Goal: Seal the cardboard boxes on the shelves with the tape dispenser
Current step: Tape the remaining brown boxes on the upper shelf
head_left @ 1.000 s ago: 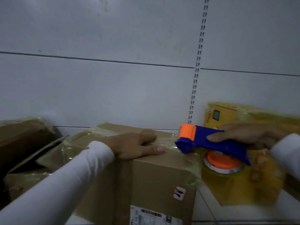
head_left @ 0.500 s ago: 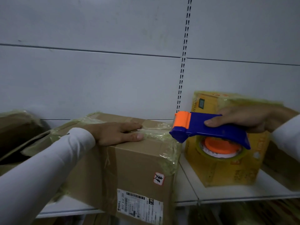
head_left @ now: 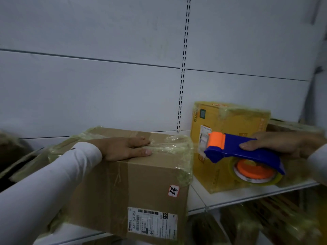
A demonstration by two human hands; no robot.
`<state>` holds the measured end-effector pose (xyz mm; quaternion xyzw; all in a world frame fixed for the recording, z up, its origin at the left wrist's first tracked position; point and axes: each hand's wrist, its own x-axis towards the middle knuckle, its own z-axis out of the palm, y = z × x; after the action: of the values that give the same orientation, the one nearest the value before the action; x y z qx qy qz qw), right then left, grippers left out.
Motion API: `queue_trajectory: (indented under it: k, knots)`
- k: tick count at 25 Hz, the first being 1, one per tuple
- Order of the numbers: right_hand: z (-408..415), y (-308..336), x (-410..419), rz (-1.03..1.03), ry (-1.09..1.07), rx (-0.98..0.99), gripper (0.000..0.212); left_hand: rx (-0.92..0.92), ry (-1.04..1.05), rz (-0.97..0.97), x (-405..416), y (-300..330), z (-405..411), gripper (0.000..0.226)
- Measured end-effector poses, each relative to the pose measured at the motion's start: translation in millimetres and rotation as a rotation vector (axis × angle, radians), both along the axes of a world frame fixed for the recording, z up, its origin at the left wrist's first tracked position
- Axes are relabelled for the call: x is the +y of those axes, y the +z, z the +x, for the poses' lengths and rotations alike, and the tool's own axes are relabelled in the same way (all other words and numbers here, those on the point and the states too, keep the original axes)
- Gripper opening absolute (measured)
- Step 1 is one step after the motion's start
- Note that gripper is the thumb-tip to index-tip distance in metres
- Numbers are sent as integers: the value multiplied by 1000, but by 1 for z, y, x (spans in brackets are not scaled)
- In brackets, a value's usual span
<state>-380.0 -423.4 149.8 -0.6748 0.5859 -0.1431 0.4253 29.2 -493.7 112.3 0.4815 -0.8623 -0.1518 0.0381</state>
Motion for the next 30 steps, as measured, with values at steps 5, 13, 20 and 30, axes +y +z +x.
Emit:
queue_trajectory:
  k: [5,13,20,30]
  knots:
    - [14,-50,-15,20,3,-55,96,-4,-1,-37,6,-1,-2,79]
    - [26,-75,-31,-55,61,-118,70,16,67,-384,48,1,-74,72]
    - [48,-84,-27,-94,135,-152,67,67,116,-295,60,-12,-94,45]
    - [78,-42,-20,-390,55,652,57,105,114,-296,64,-13,-83,62]
